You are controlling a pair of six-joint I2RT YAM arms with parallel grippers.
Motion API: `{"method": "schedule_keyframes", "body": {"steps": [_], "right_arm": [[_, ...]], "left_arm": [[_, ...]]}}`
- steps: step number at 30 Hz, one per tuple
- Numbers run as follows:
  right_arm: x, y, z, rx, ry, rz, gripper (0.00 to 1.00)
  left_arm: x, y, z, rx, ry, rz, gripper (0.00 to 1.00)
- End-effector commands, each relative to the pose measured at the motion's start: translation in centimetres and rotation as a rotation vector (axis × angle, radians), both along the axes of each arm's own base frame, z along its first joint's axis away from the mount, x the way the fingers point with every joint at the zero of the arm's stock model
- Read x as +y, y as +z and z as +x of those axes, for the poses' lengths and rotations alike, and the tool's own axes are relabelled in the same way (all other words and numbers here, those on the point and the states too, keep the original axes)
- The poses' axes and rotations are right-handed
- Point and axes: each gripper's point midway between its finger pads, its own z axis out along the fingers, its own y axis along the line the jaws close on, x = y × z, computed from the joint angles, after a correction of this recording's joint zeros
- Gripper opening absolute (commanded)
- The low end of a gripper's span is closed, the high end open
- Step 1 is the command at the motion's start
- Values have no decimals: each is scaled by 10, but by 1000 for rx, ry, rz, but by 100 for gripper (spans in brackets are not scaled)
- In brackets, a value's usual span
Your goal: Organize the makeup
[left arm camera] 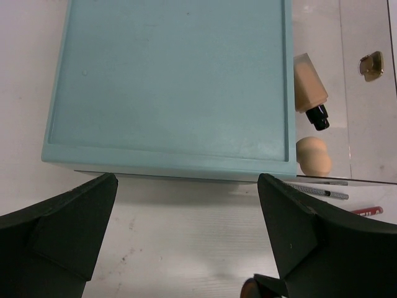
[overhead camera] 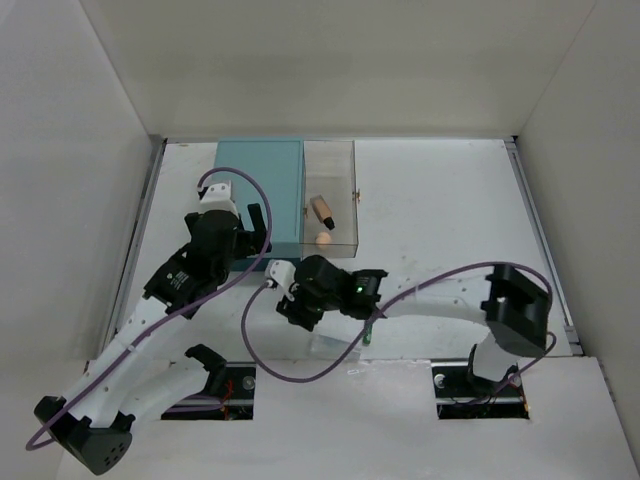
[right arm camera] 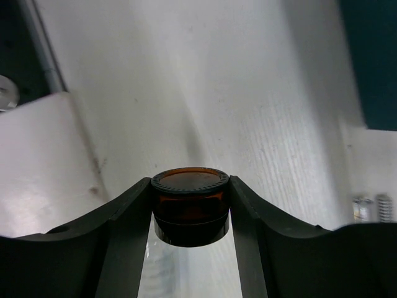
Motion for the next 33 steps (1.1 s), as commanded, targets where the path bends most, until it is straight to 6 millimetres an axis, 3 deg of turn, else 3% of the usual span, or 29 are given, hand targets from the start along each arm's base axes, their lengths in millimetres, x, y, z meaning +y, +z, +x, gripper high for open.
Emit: {"method": "schedule_keyframes", "body": {"steps": [1,3,4,6,7,10,12,15,19,23,24,29,31,33], "right_arm": [[7,96,15,-90,-35,241,29],[-3,134,35,-146,-100,312,30],[-13,153,54,-185,-162,344,30],[-30,175,87,-233,-254,368,30],[-41,184,113,-251,-324,377,30],[-57,185,167,-252,-455,364,31],[-65,173,201,-229,-540,342,30],[-73,153,234,-189,-631,311,32],[-84,139,253,-165,-705,295,39],[-92,136,257,-160,-740,293,60],[-93,138,256,-162,-740,297,69],[-96,155,247,-175,-728,325,85],[-102,169,241,-188,-731,350,98],[-111,183,231,-194,-740,385,100]], "left_arm": [[4,-1,-1,-5,17,-5,100],[4,-2,-1,-3,17,-3,100],[4,-3,-1,-2,17,-4,100],[4,-2,-1,-5,17,-6,100],[3,-3,-1,-4,16,-6,100],[0,-6,0,5,3,-7,100],[-2,-7,0,11,-4,-6,100],[-5,-8,0,19,-19,-5,100],[-10,-11,0,31,-39,-1,100],[-16,-11,-1,34,-64,-2,100],[-18,-11,-1,35,-73,-2,100],[-29,-14,-5,46,-123,1,100],[-37,-14,-9,48,-159,1,100],[-48,-13,-15,50,-215,5,100]]}}
